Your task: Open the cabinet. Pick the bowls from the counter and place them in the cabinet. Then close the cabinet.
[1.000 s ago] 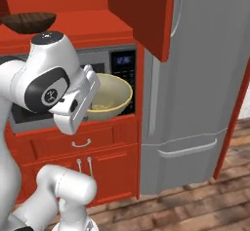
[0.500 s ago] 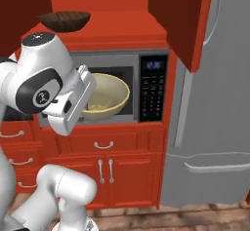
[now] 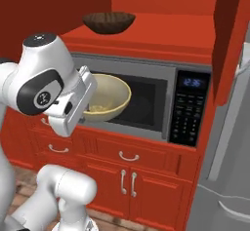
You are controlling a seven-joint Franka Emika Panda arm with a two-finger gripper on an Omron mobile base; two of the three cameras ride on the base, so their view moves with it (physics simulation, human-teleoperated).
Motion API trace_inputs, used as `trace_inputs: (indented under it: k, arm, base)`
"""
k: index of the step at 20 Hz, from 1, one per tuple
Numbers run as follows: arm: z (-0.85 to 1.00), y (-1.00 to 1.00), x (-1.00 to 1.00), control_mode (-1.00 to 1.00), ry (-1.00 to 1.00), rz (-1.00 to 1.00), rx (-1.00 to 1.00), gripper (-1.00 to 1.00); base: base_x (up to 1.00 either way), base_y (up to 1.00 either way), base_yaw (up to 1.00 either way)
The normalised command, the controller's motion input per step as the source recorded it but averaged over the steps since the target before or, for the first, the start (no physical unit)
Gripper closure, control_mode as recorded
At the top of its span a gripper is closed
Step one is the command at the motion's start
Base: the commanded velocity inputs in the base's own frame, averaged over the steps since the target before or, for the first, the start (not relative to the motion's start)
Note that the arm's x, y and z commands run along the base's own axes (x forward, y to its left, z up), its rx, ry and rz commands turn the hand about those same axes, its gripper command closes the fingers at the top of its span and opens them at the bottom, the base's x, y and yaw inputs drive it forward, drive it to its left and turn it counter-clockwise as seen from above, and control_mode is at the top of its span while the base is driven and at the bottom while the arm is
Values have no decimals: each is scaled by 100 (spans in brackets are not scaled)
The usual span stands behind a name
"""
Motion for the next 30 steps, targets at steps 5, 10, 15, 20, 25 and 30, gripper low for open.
trace_inputs:
  k: [5, 10, 15, 20, 25, 30]
  arm:
    - [0, 0, 0, 100, 0, 0, 0, 100]
    - [0, 0, 0, 100, 0, 0, 0, 100]
    - [0, 0, 0, 100, 0, 0, 0, 100]
    - [0, 0, 0, 100, 0, 0, 0, 100]
    - [0, 0, 0, 100, 0, 0, 0, 100]
    - [0, 0, 0, 100, 0, 0, 0, 100]
  base:
    - [2, 0, 32]
    - [22, -37, 4]
    - [53, -26, 1]
    - [59, -27, 3]
    - [31, -21, 6]
    - [19, -23, 0]
